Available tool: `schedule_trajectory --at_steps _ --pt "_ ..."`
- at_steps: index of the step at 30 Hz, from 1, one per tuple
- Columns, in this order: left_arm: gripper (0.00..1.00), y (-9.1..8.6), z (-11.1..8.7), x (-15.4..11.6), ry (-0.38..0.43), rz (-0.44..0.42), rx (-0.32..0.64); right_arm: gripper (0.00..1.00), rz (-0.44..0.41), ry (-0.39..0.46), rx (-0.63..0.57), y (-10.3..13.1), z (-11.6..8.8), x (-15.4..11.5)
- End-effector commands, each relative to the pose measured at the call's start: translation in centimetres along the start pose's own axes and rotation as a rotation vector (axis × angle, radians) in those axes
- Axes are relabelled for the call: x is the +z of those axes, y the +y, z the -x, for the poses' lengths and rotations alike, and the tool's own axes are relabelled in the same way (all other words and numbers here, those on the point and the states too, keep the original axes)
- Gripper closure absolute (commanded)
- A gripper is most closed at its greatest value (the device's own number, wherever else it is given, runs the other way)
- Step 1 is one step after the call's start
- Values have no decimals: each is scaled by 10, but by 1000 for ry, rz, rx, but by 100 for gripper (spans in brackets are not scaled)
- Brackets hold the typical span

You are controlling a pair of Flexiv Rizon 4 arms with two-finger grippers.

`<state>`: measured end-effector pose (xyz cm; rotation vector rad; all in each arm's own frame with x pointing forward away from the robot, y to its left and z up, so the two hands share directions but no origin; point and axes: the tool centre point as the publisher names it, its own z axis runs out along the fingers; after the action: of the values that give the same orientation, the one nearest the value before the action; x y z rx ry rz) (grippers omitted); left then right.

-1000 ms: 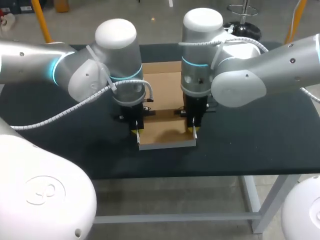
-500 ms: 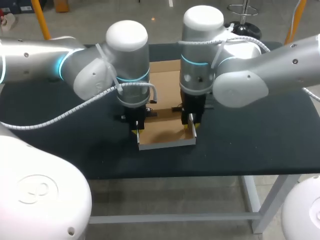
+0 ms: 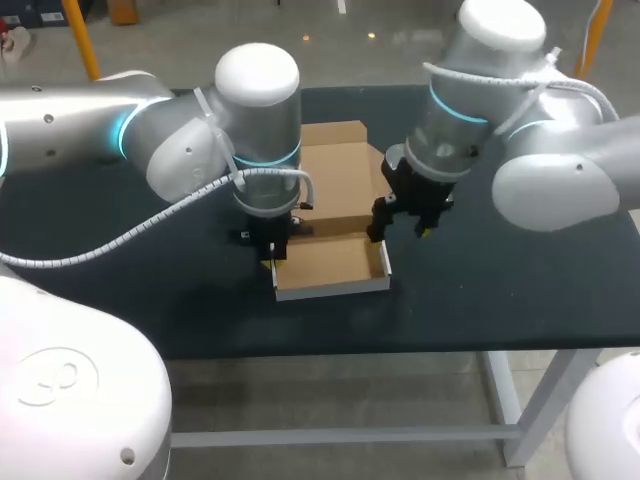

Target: Assemble the packaging by folding the flat box into shape, placing the metal phone stand inside, and closing the box properly

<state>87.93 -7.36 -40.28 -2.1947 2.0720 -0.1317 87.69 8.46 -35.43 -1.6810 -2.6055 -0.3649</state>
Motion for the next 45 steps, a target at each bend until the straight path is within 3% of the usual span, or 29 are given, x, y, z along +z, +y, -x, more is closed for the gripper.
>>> schedule_trajectory --at_steps 1,4,19,27,35,45 --pt "100 2 3 -1 1 -5 5 0 120 198 -191 -25 12 -24" --pt "100 3 3 -2 3 -6 9 0 101 218 -306 -29 15 -31" --pt "100 0 13 -1 30 33 20 0 101 218 -306 -29 15 -31" --pt "100 -1 17 0 31 62 38 0 271 136 -621 -50 13 -62" --pt "100 -3 21 0 14 80 48 0 374 211 -830 -71 23 -80" --pt "100 -5 24 4 -49 58 18 0 403 246 -893 -82 28 -84"
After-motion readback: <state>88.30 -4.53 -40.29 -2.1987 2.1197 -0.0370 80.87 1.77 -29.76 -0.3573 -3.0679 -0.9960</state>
